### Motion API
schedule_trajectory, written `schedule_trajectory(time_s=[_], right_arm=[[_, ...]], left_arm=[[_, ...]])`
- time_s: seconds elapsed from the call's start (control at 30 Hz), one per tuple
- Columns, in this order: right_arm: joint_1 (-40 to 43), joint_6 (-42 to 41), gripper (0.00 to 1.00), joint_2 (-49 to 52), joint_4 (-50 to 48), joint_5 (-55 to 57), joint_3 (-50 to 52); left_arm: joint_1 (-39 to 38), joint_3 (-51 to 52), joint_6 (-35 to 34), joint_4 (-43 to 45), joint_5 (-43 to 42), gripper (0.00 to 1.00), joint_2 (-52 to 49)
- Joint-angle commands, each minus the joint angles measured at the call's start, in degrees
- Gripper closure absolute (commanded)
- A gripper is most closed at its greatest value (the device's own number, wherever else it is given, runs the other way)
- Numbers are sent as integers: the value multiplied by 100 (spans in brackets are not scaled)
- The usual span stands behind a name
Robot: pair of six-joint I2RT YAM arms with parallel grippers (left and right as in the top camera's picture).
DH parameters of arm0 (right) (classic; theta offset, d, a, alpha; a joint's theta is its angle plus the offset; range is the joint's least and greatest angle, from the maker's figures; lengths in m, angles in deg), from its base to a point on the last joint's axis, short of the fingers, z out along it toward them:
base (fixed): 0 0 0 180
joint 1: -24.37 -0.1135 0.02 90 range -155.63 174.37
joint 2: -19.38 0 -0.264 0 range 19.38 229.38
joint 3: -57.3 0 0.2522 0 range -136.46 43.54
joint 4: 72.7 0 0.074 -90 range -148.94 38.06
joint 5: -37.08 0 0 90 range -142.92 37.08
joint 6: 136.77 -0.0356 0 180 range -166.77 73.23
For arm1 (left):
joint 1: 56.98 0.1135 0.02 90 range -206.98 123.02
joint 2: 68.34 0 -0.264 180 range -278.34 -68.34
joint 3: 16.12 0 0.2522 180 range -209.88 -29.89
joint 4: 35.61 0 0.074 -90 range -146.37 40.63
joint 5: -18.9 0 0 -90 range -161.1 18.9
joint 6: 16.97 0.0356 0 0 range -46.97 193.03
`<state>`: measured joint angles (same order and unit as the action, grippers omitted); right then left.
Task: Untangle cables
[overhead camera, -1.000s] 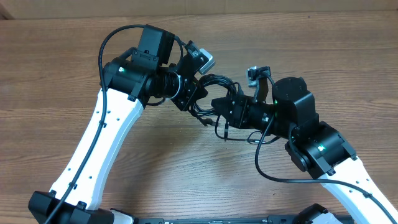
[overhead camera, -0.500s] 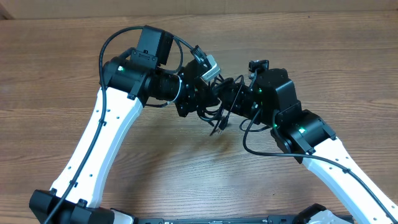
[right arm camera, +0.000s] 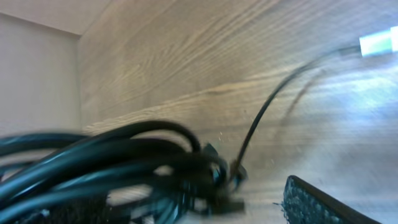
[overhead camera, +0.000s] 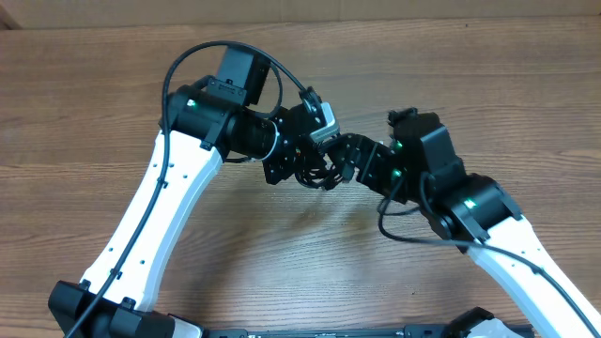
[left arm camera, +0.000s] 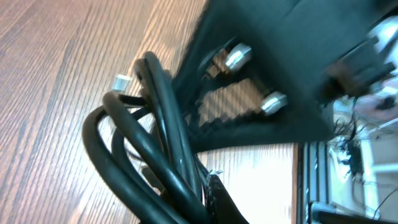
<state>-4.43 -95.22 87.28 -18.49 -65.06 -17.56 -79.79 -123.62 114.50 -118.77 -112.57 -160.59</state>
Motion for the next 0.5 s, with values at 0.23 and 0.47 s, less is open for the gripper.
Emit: schedule_trajectory(time_s=[0.23,0.47], right_arm=[[48,-319,0,-1283,621,199,-203],[57,-2273,18,-896,487,219,-197]], left_arm=[[-37,-4,815,-24,37,96,162],[-48,-4,979,-92,-42,96,162]])
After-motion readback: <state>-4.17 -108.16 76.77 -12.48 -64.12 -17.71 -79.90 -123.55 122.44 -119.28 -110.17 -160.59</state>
